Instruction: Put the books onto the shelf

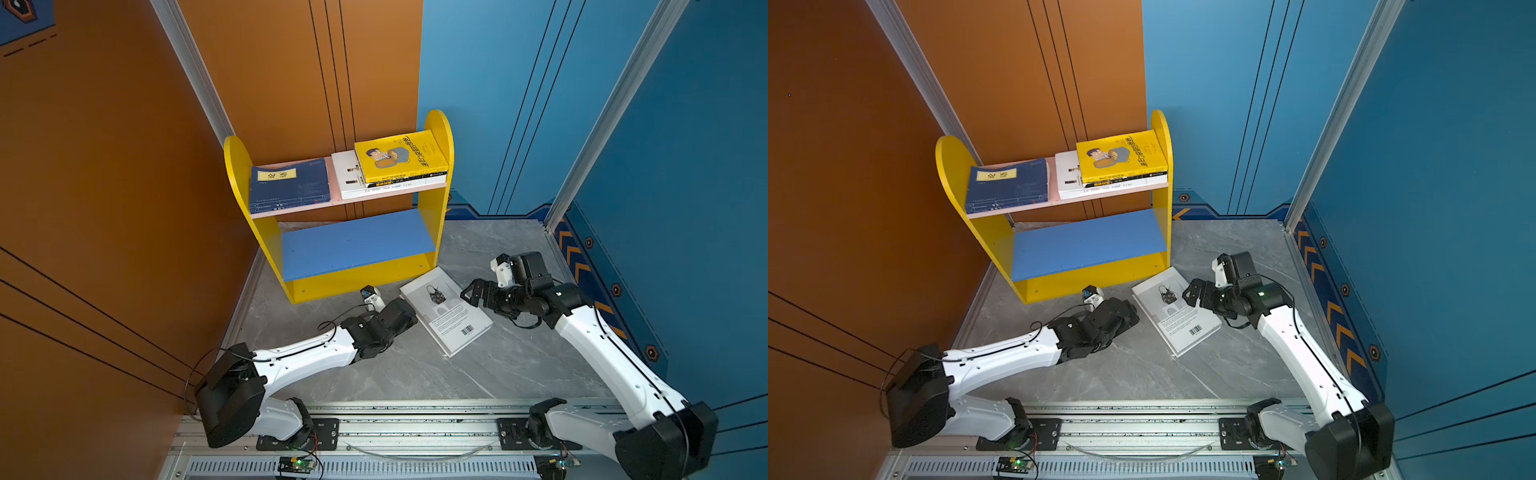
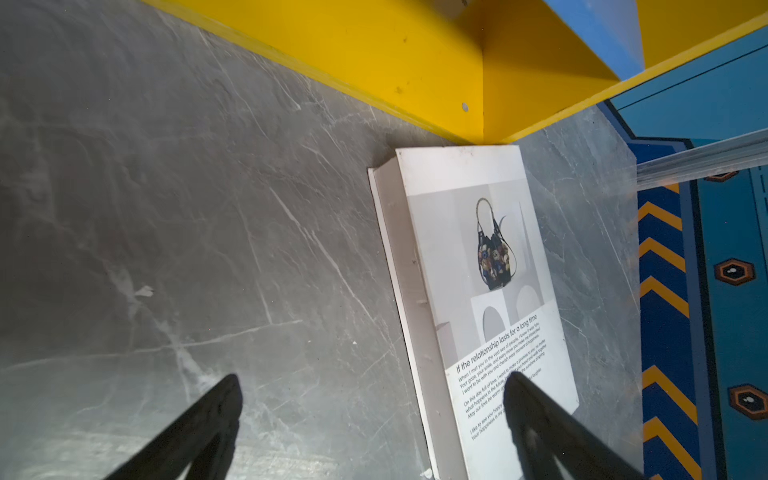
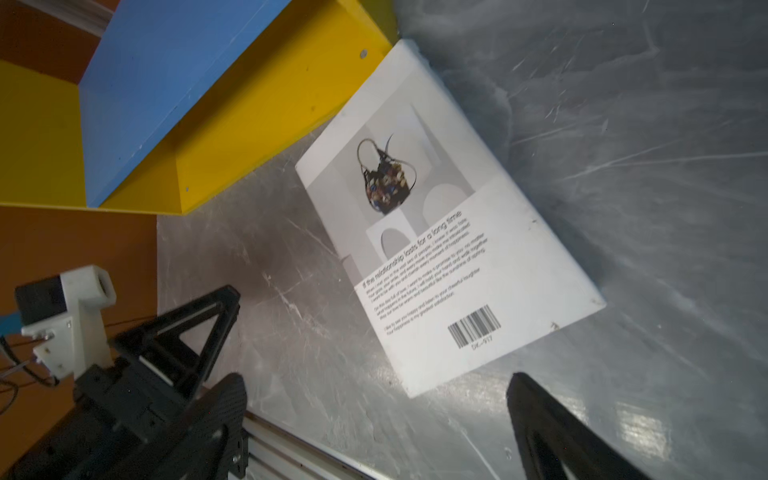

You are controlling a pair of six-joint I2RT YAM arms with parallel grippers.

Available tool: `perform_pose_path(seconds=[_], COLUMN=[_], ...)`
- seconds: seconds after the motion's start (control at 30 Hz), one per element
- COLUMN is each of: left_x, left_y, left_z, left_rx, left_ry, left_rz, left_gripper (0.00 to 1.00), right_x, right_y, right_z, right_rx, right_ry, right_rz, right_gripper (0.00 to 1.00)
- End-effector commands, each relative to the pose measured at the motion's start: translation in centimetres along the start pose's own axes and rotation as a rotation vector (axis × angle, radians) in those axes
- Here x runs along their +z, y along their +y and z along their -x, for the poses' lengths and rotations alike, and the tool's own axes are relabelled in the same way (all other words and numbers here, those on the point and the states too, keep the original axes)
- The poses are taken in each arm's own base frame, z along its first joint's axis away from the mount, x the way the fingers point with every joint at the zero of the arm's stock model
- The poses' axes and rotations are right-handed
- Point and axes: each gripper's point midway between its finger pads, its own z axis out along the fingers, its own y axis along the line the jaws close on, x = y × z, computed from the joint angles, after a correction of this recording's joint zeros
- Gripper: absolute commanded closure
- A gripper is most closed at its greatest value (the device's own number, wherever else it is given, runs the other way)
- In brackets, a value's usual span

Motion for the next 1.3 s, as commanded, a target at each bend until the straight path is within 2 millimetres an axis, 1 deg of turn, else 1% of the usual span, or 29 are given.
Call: perform_pose_path(seconds=[0.0,0.07,0.17,0.3,0.33,0.4,0.5,0.57,0.73,0.87,0.9,0.93,1.0,1.07,1.17,1.27], left_x=[1.1,2.0,2.9,4.1,4.3,5.0,6.1,6.7,8.0,8.9,9.1,9.4,9.6,9.6,9.5,9.5], left_y=[-3.0,-3.7,-5.0,-5.9,-6.6,-6.9,-6.6,-6.2,-5.5,-5.4,-5.9,-5.1,-5.3,-5.2,-5.0,-4.8], left_z=[-2.4,-3.3,-4.4,-5.0,-5.1,-5.6,-6.2,-6.6,-7.3,-7.9,-7.9,-8.2,-8.2,-8.2,-8.2,-8.0], left_rx=[-0.025,-0.04,-0.037,-0.018,-0.023,-0.029,-0.043,-0.055,-0.09,-0.145,-0.174,-0.193,-0.233,-0.239,-0.242,-0.28], left_ry=[0.069,0.093,0.117,0.125,0.128,0.146,0.17,0.182,0.208,0.237,0.245,0.257,0.264,0.27,0.274,0.269], left_rz=[-0.101,-0.109,-0.114,-0.08,-0.086,-0.079,-0.053,-0.039,-0.034,-0.07,-0.107,-0.111,-0.148,-0.151,-0.155,-0.184], left_gripper=[0.01,0.01,0.01,0.01,0.01,0.01,0.01,0.01,0.01,0.01,0.01,0.02,0.03,0.03,0.02,0.03], right_x=[3.2,5.0,7.4,8.9,9.3,10.1,11.1,11.6,11.9,11.8,11.7,11.5,11.0,10.3,8.9,7.5], right_y=[-2.4,-3.6,-5.9,-8.9,-9.4,-10.2,-11.2,-11.4,-10.7,-9.2,-8.5,-7.7,-5.6,-3.8,-1.3,0.8], right_z=[3.9,5.1,5.7,5.9,5.7,5.1,3.6,2.7,0.6,-0.9,-1.2,-1.3,-1.5,-1.7,-2.1,-2.0], right_rx=[0.043,0.076,0.144,0.185,0.193,0.217,0.222,0.226,0.223,0.221,0.229,0.237,0.271,0.273,0.25,0.244], right_ry=[-0.08,-0.088,-0.046,-0.028,-0.013,0.027,0.087,0.122,0.197,0.248,0.253,0.252,0.258,0.272,0.281,0.264], right_rz=[-0.049,-0.035,-0.041,-0.092,-0.09,-0.086,-0.101,-0.094,-0.06,-0.005,0.027,0.071,0.189,0.256,0.32,0.367], right_gripper=[0.01,0.02,0.04,0.04,0.04,0.03,0.0,0.0,0.01,0.03,0.04,0.04,0.04,0.04,0.04,0.04])
